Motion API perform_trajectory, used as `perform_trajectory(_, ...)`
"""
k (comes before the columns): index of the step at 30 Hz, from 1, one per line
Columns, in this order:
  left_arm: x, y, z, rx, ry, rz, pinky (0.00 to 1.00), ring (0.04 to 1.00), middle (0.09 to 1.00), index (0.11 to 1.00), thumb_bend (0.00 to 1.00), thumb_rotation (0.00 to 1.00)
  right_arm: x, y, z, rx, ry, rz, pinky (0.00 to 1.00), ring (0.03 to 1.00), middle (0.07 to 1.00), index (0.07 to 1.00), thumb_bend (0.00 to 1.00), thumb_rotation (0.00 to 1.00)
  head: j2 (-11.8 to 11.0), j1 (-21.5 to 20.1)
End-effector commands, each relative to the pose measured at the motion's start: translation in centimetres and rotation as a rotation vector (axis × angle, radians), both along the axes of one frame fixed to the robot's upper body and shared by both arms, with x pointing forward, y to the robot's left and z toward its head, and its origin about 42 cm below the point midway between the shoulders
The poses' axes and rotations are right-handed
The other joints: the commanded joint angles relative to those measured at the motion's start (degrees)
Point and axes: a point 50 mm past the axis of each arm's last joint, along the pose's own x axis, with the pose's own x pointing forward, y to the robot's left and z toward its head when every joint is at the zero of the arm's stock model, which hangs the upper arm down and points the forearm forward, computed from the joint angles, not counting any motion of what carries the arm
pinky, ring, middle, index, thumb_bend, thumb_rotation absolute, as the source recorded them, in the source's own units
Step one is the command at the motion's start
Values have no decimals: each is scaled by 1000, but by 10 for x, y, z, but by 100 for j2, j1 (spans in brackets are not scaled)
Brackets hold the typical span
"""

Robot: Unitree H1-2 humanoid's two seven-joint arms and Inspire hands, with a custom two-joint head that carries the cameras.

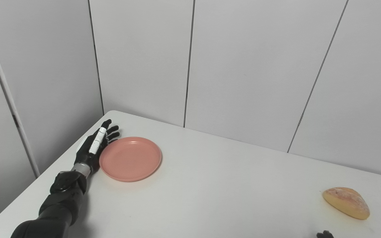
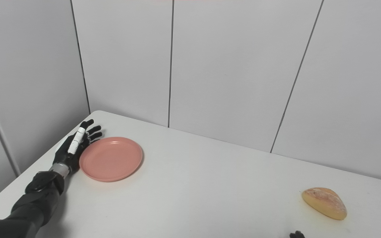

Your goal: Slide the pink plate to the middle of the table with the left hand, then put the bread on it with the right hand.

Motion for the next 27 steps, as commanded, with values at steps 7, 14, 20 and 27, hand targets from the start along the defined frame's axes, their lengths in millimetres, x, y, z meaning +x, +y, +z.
perform_trajectory(7,7,-12,0,-40,-1,-46,882,878,894,933,902,777,2,-22,-19,-57,106,-35,1000,956,1000,1000,862,1000,15,-39)
perform_trajectory(14,12,-25,-4,-87,-13,-50,862,856,860,940,927,762,1,-20,-18,-52,105,-36,991,947,999,1000,841,1000,26,-64)
perform_trajectory(20,16,-40,-4,-63,-28,-106,786,849,854,939,935,770,1,-18,-18,-49,103,-36,988,940,999,1000,848,1000,38,-100)
perform_trajectory(27,19,-54,-5,-69,-43,-147,797,852,855,926,909,752,0,-18,-16,-46,99,-35,984,934,996,1000,842,1000,53,-125)
